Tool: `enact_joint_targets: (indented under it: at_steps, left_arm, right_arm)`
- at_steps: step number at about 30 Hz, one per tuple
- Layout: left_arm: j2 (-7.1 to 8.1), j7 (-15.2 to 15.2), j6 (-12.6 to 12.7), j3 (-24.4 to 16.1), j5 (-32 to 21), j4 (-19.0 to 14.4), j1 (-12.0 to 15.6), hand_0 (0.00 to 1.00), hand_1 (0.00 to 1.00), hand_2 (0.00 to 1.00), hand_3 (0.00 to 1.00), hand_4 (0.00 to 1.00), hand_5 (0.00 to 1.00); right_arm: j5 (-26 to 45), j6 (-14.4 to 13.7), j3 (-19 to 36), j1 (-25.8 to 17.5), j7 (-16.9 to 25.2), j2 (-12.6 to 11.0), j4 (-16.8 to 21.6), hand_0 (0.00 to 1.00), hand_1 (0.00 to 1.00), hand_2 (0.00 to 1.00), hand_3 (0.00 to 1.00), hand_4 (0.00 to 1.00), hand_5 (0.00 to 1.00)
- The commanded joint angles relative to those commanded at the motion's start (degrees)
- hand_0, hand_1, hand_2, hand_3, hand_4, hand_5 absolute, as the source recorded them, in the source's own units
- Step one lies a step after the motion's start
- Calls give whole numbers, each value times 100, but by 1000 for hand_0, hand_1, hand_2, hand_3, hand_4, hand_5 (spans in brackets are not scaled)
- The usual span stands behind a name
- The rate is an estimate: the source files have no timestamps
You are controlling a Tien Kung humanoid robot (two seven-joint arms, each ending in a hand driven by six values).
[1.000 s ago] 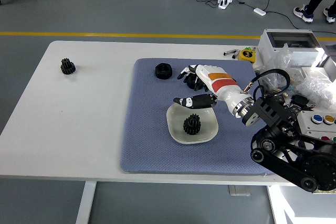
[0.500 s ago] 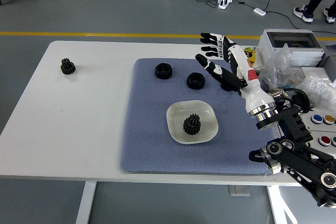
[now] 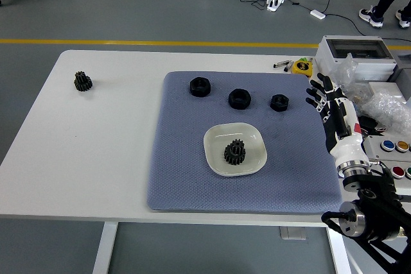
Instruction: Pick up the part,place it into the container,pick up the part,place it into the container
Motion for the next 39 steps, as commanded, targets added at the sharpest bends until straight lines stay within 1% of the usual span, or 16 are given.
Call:
enact_joint_targets:
  at_steps: [4,5,9,13,16,18,21,39]
  left_arm:
    - [-4,4,1,-19,37,1,-8,669,633,636,590,643,589]
    - [-4,3,3,-16,36,0,-6,669,634,635,590,642,586]
    - [-5,9,7,-28,53,2,-19,669,634,635,590,642,586]
    - [0,5,13,-15,37,3,-33,669,633,635,591,642,587]
    - [0,7,9,-14,45,1,-42,669,633,635,591,642,587]
    - [-1,8,11,-11,41,2,-46,669,633,635,591,642,586]
    - [-3,12,13,-16,44,4,-45,669,633,635,591,642,586]
    - [-9,-7,16,6,29,1,-63,669,634,636,590,642,587]
  right_arm:
    - [-527,73,349,-346,-45,105,-81,837,809,829,853,998,893]
    - [-646,97,417,-425,-46,137,-97,856,823,835,854,998,904]
    - [-924,187,599,-638,-50,264,-154,856,823,835,854,998,904]
    - [-1142,293,746,-760,-115,407,-232,856,829,838,855,998,909]
    - [-1157,343,818,-795,-101,490,-300,856,829,838,855,998,909]
    - [-1127,353,866,-808,-63,541,-341,858,827,840,854,998,928]
    - [-1094,354,900,-810,-21,581,-375,858,827,840,854,998,928]
    - [-1033,411,898,-809,4,598,-422,863,832,841,856,998,932]
